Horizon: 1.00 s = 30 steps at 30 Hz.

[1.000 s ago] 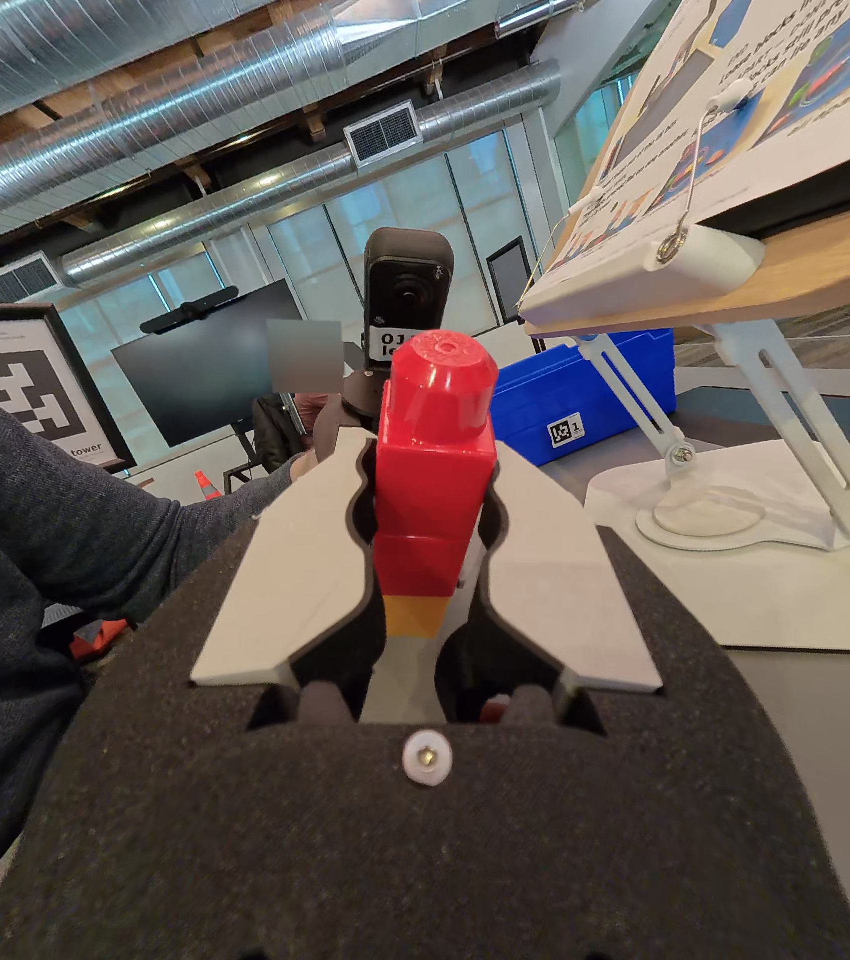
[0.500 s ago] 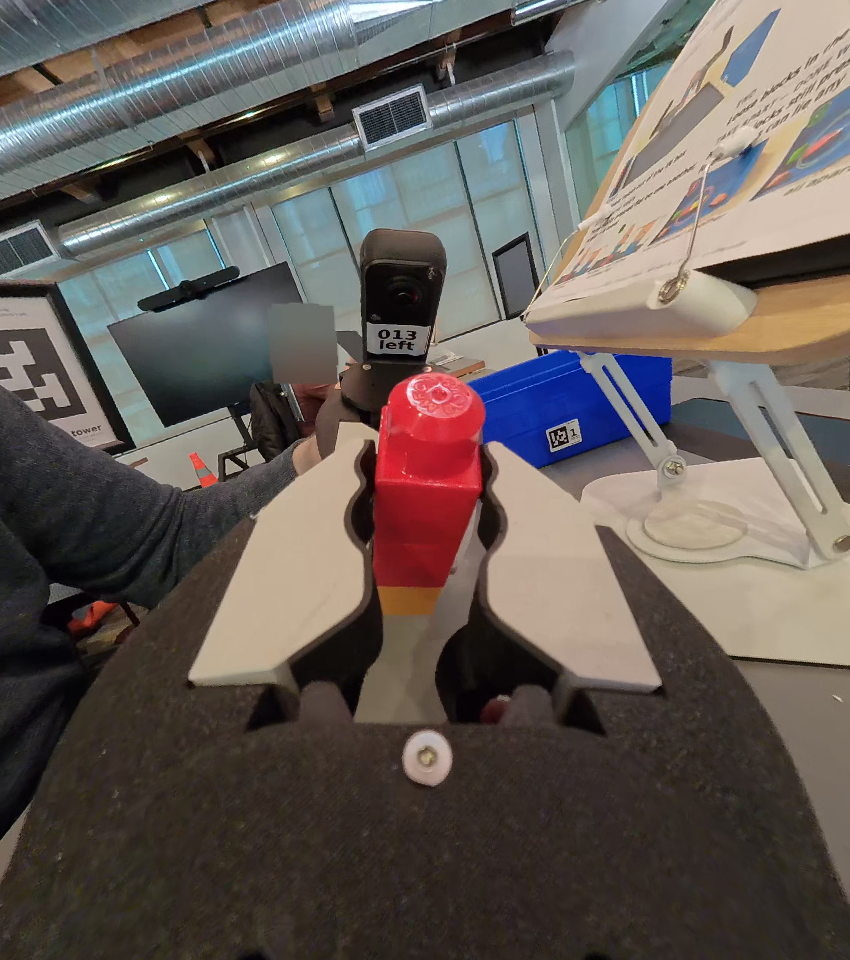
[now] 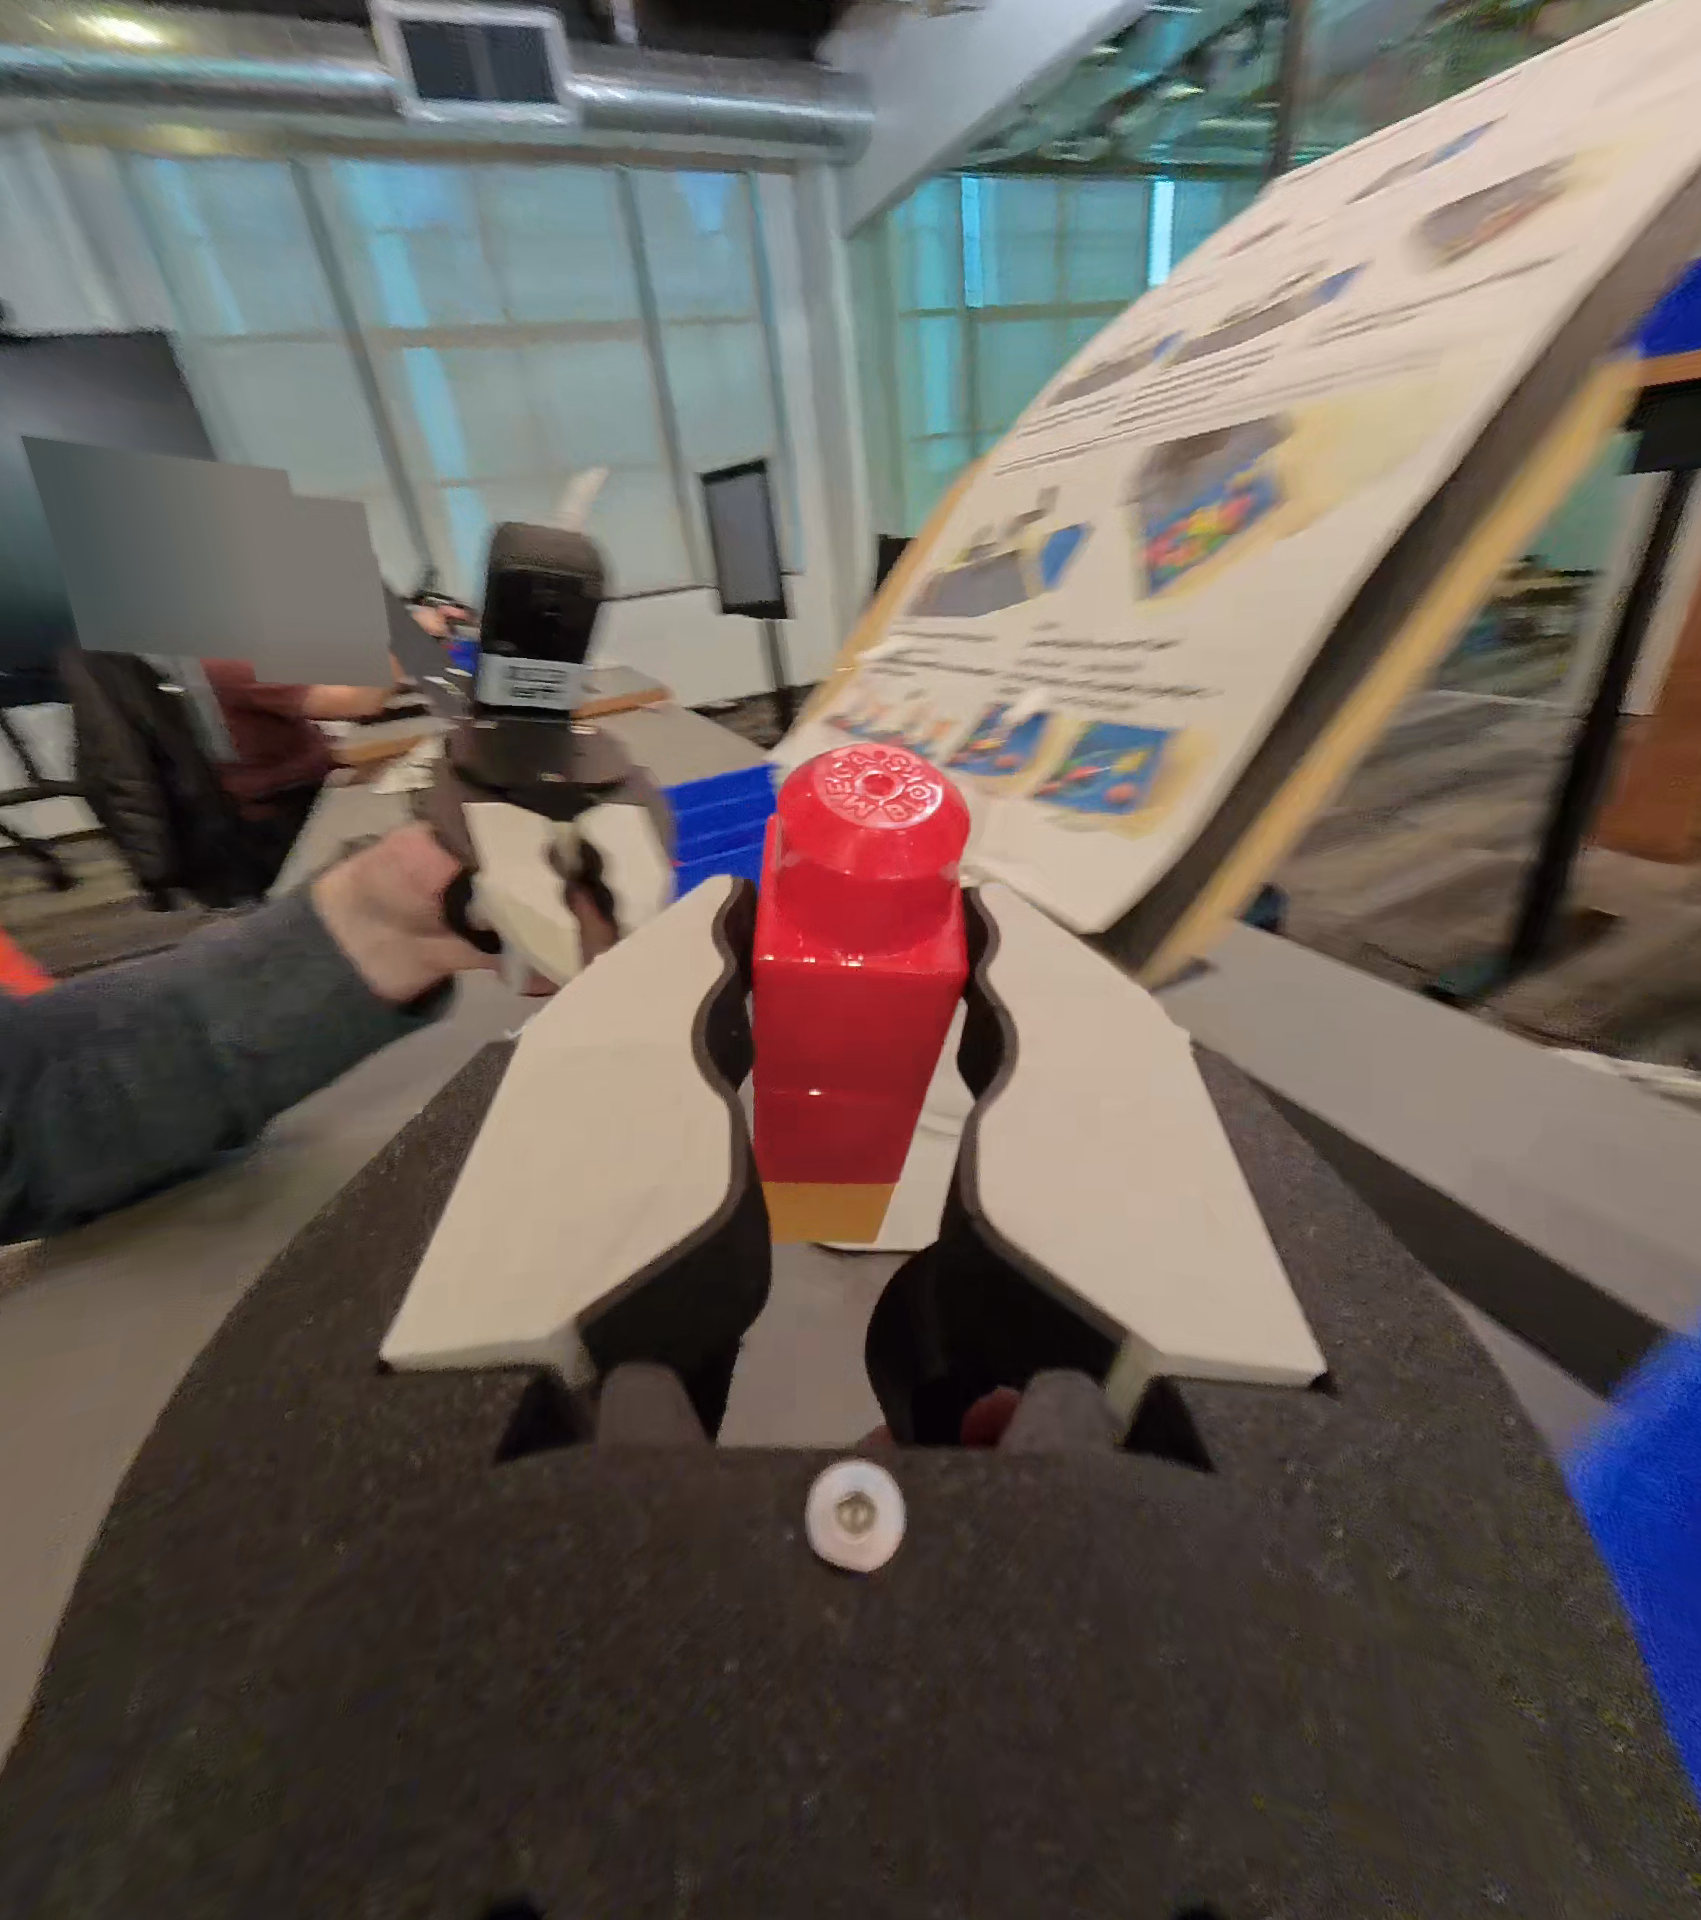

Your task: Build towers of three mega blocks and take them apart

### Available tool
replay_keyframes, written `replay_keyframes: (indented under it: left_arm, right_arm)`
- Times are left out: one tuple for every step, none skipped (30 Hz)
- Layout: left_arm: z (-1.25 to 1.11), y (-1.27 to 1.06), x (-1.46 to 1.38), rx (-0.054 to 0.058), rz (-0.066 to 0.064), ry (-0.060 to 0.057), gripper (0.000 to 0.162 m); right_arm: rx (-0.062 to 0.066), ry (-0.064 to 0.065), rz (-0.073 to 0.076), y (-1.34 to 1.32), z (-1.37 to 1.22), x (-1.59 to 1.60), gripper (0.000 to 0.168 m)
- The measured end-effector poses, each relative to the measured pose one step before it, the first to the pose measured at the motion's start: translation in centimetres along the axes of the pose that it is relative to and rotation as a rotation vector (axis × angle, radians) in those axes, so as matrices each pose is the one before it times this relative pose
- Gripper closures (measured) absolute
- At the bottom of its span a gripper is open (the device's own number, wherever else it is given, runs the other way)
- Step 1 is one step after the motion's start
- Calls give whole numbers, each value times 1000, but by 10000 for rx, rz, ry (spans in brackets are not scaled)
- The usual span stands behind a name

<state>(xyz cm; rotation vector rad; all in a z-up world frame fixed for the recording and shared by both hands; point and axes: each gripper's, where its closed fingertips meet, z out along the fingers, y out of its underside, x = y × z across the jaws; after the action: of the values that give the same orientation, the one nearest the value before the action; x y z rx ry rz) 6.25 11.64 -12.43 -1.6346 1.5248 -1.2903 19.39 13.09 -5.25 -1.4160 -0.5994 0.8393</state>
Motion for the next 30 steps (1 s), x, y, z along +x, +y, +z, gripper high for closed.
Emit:
replay_keyframes:
  left_arm:
    - [-567,-644,-89,230,117,-174,155]
    - [-470,-565,-24,164,128,-107,159]
    - [-409,-549,22,166,124,-54,162]
    - [-316,-458,-8,130,83,-55,162]
    - [-235,-300,-77,39,45,-86,162]
    - [-198,-220,-130,16,58,-135,162]
    - [-169,-150,-110,10,50,-117,162]
    - [-167,-141,10,52,27,-37,162]
    - [-148,-108,40,50,1,-7,162]
    - [-124,-32,-19,3,3,-28,162]
    - [-102,24,-70,-32,40,-65,162]
    - [-96,78,-125,-60,38,-88,162]
    - [-102,49,-164,-37,17,-99,162]
    - [-132,-36,-120,28,-8,-45,162]
    - [-136,-84,-72,77,-42,12,162]
    - [-123,-58,-111,62,-51,-4,162]
    - [-99,1,-159,27,-32,-34,162]
    - [-85,60,-194,-6,-21,-42,162]
    - [-72,81,-190,-10,-27,-39,162]
    - [-92,18,-167,27,-36,-31,162]
    - [-98,-18,-157,51,-42,-20,162]
    - [-100,-19,-110,39,-34,-12,162]
    - [-94,-12,-99,23,-23,-13,162]
    - [-66,-10,-73,10,-10,-18,162]
    - [-38,2,-61,3,-5,-19,162]
    - [-14,3,-27,5,-6,0,162]
    - [-5,-5,1,6,1,1,162]
    - [9,1,1,-2,4,-4,162]
    - [26,15,13,-9,5,-1,162]
    - [42,29,30,-17,4,13,162]
  right_arm:
    - [-85,569,-136,-1010,-946,1689,132]
    - [14,586,-96,-1057,-882,1908,132]
    - [76,493,-95,-991,-692,1933,132]
    - [-104,575,-42,-541,-422,2217,132]
    - [-198,672,-114,-116,-130,2415,132]
    - [-196,592,-102,193,175,2325,132]
    - [-218,459,-49,452,484,2106,132]
    - [-309,413,-94,731,710,1967,132]
    - [-403,446,-185,973,852,1880,132]
    - [-340,381,-228,983,972,1589,132]
    - [-258,238,-62,922,1029,1214,132]
    - [-207,189,45,854,1028,997,132]
    - [-138,121,19,729,985,743,132]
    - [-219,130,-87,759,931,585,132]
    - [-334,175,-148,830,914,459,132]
    - [-243,106,-96,690,857,194,132]
    - [-101,-2,-108,472,769,-100,132]
    - [-179,55,-151,499,664,-91,132]
    - [-196,122,-168,478,560,-4,132]
    - [-115,55,-60,374,440,-57,132]
    - [-95,-38,58,332,327,-154,132]
    - [-101,-12,18,320,239,-143,132]
    - [-143,59,-38,418,217,-49,132]
    - [-137,45,-59,466,209,-48,131]
    - [-119,-16,-7,495,213,-68,131]
    - [-104,23,59,476,157,11,131]
    - [47,50,76,179,18,64,131]
    - [-21,21,61,76,-70,34,131]
    - [-59,8,-6,33,-74,-7,131]
    - [-21,-20,-23,32,-63,-64,131]
